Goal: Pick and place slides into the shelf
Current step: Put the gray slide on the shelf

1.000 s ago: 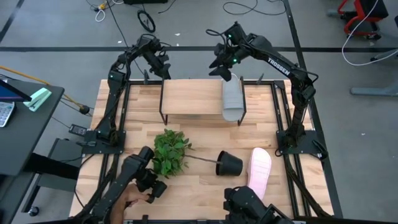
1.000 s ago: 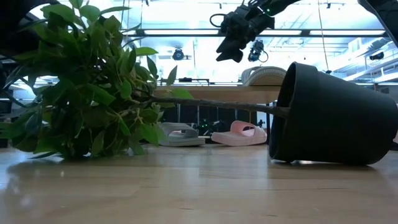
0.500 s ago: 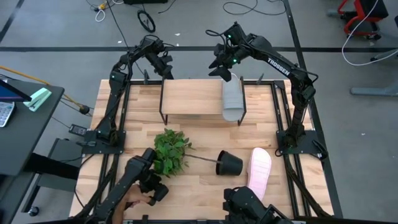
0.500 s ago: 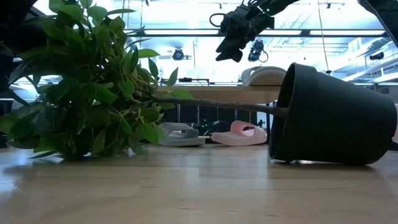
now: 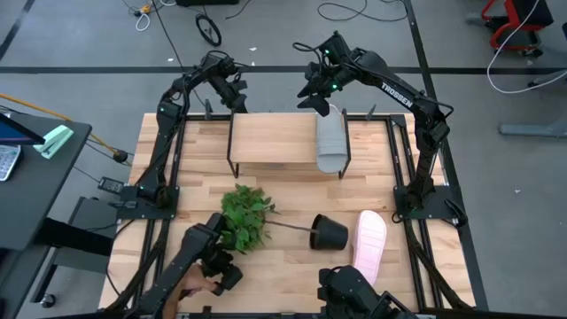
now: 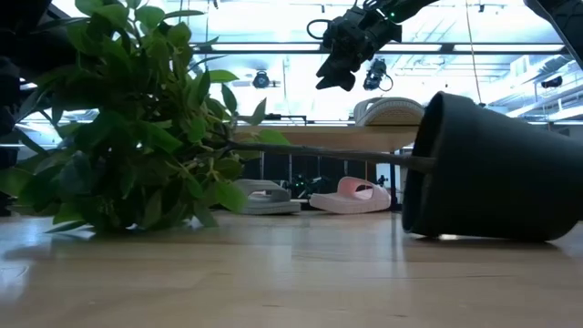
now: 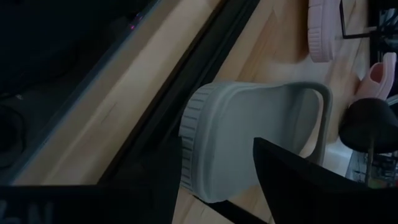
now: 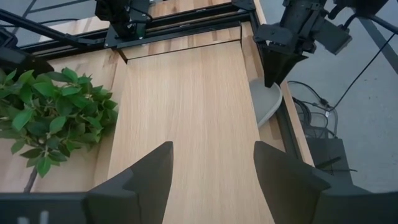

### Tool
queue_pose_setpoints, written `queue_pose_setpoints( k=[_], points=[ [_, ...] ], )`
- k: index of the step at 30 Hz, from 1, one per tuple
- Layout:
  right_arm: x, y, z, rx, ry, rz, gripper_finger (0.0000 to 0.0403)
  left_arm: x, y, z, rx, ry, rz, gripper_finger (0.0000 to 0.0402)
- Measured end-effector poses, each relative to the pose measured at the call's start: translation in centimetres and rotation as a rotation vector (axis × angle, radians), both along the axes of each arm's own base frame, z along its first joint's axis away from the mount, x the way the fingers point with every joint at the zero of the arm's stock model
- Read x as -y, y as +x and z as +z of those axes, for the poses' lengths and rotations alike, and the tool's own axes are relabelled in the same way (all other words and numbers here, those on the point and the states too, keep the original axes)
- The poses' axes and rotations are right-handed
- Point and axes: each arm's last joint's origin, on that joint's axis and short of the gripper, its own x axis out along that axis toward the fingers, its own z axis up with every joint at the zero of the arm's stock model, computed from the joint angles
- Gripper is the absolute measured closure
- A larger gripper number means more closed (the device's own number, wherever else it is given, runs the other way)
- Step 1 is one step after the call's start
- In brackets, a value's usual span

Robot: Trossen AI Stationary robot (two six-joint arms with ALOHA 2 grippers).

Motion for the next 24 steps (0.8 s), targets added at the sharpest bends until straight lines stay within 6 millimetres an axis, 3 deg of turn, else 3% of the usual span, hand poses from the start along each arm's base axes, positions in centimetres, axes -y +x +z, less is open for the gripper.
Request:
queue_pose_setpoints(
  k=[11,18,24],
  points=[
    [-0.1,0.1,0.0,0.0,0.004,-0.001,0.0174,0.7,1.5,0.0,0.013,0.028,-0.054,0.0208],
    [-0.6,0.5,0.0,0.0,0.001,0.018,0.0174,0.8,2.2,-0.2,-0.095,0.109,-0.095,0.021],
    [-0.8,0.7,0.0,0.001,-0.005,0.028,0.0174,1.0,2.9,-0.1,-0.084,0.18,-0.154,0.0239]
  ],
)
